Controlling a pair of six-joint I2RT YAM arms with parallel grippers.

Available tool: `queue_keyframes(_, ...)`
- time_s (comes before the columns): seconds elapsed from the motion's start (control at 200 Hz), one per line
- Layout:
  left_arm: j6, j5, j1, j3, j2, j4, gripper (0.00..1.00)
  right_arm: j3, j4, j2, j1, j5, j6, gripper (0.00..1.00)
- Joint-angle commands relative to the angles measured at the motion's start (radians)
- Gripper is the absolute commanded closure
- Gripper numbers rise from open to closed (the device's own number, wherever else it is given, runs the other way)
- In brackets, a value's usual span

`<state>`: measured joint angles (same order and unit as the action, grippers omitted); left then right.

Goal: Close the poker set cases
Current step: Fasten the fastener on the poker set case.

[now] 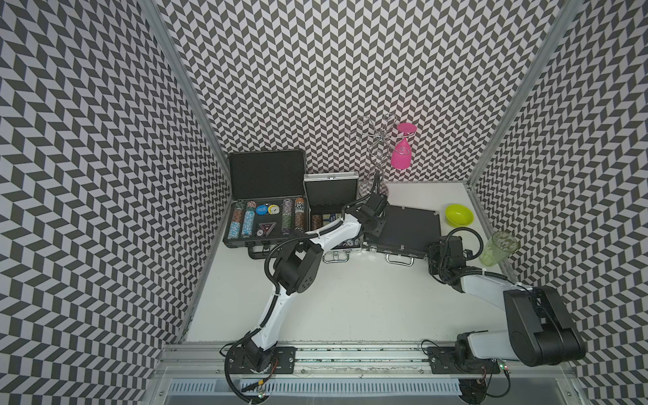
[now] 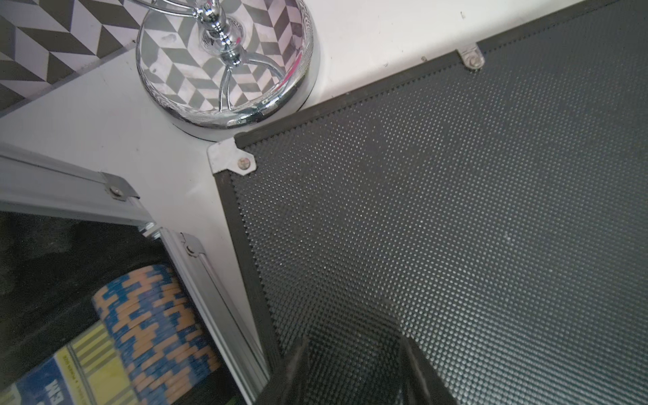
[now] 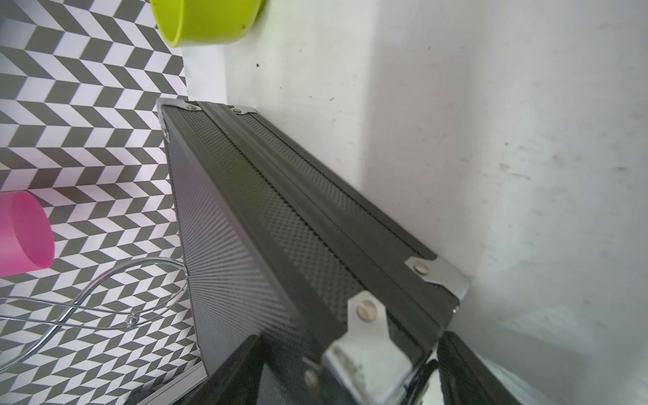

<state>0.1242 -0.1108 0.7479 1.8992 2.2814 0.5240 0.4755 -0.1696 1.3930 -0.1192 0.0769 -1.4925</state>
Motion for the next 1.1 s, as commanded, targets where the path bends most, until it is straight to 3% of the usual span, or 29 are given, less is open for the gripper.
queue_keyframes(0.0,0.018,0.060,0.008,-0.039,0.073,0.185,0.56,-0.037,0.084,0.050,0.000,-0.032,-0.065,0.32)
queue_keyframes(0.16,0.017,0.060,0.006,-0.023,0.081,0.194,0.56,-0.030,0.117,0.013,0.001,-0.033,-0.047,0.33)
queue_keyframes(0.33,0.020,0.068,0.009,-0.015,0.080,0.198,0.56,0.018,0.210,-0.070,0.009,0.016,0.040,0.23)
queue_keyframes(0.581,0.021,0.088,0.016,-0.017,0.074,0.192,0.56,0.166,0.323,-0.101,0.013,0.043,0.287,0.20)
queue_keyframes(0.691,0.029,0.097,0.013,-0.016,0.061,0.186,0.53,0.215,0.334,-0.091,0.009,-0.024,0.381,0.21)
queue_keyframes(0.901,0.079,0.169,-0.018,-0.040,-0.039,0.115,0.46,0.225,0.296,-0.111,-0.020,-0.120,0.345,0.20)
queue_keyframes(1.091,0.093,0.174,-0.044,-0.055,-0.133,0.097,0.42,0.251,0.321,-0.108,-0.022,-0.111,0.357,0.20)
